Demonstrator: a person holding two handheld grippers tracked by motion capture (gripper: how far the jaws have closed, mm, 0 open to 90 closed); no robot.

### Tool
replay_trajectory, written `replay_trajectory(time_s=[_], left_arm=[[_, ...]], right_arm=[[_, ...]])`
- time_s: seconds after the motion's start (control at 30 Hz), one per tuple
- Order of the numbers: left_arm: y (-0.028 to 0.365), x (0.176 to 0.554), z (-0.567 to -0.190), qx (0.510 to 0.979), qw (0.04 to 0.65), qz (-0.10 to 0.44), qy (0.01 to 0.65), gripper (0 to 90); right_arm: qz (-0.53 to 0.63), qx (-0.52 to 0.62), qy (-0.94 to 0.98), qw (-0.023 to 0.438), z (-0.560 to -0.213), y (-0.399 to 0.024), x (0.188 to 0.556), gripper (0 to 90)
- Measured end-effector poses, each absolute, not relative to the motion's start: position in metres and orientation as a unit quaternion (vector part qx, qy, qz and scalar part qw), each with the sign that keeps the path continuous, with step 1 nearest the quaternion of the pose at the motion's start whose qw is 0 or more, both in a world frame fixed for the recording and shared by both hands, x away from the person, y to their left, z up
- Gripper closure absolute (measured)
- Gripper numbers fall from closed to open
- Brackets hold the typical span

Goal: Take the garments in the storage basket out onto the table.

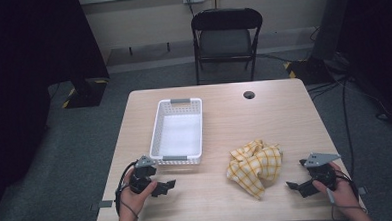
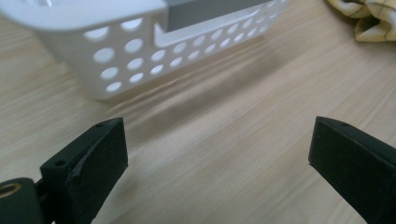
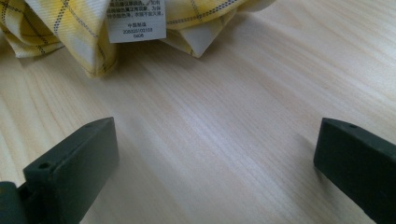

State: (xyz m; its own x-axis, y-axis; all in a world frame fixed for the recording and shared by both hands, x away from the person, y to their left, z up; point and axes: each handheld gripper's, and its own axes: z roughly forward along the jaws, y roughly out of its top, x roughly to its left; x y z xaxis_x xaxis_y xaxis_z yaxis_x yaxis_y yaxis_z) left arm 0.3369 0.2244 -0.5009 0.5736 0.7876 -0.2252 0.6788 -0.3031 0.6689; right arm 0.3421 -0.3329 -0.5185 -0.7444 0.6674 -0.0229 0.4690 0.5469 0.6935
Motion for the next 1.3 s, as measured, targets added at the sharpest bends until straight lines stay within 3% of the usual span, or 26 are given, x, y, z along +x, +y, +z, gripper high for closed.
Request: replay_trajectory(time_s=[0.33,0.57,0.9,1.3], left_arm=[[0.248,0.330,-0.509,0.782,0.378,0.083,0.488,4.2],[0.261,0.327,-0.520,0.780,0.337,0.105,0.516,4.2],[0.268,0.326,-0.527,0.793,0.296,0.171,0.505,2.8],[0.274,0.320,-0.535,0.781,0.337,0.194,0.489,0.0]], right_arm=[[0.346,0.327,0.868,0.144,-0.519,-0.333,0.342,0.0],[0.345,0.327,0.868,0.144,-0.519,-0.333,0.342,0.0],[0.345,0.327,0.868,0.144,-0.519,-0.333,0.342,0.0],[0.345,0.327,0.868,0.144,-0.518,-0.333,0.342,0.0]])
